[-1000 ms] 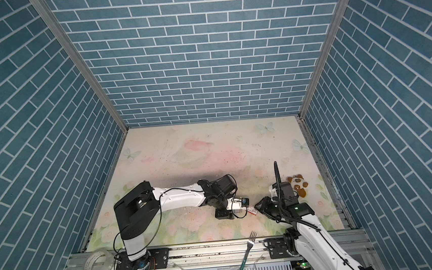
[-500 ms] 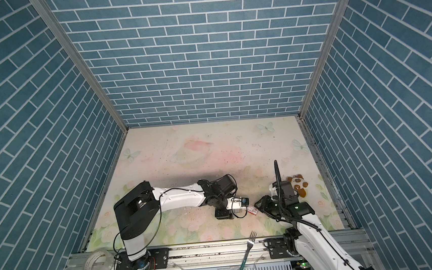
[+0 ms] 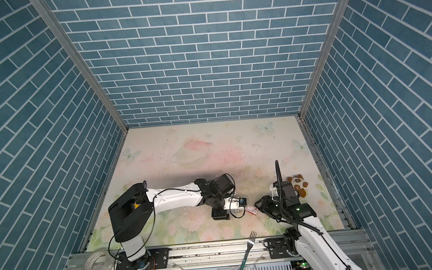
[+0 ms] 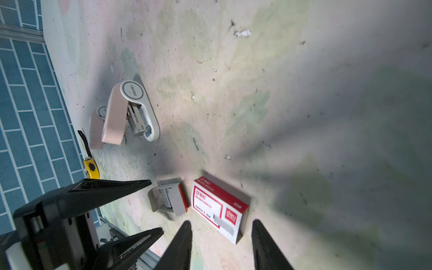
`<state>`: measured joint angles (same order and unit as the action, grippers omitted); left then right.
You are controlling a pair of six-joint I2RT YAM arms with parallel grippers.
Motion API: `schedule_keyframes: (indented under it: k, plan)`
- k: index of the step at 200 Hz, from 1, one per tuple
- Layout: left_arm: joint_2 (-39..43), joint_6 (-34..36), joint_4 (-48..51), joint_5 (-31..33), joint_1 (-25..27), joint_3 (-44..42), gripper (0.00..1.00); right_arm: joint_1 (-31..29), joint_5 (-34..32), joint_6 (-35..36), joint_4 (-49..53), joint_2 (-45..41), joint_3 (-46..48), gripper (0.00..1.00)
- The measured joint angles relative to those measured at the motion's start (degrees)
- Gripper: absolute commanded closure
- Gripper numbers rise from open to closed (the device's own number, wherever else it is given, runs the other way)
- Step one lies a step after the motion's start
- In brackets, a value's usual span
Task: Load the staples into the stapler
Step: 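Reach the left gripper to the nearer pink stapler and grasp it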
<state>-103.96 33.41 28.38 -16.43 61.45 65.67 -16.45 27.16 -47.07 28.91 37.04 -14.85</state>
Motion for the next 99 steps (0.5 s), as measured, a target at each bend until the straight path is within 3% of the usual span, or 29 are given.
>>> schedule_keyframes:
  k: [42, 99]
  plan:
    - [4.68, 3.17, 6.82, 0.92, -2.12, 3.17, 0.35, 0.00, 0.00, 0.02, 1.27, -0.66, -1.95, 0.57]
    - [7.78, 16.31, 15.04, 2.56, -15.19, 12.57, 0.36, 0.00, 1.66, 0.63, 2.12, -1.88, -7.15, 0.58]
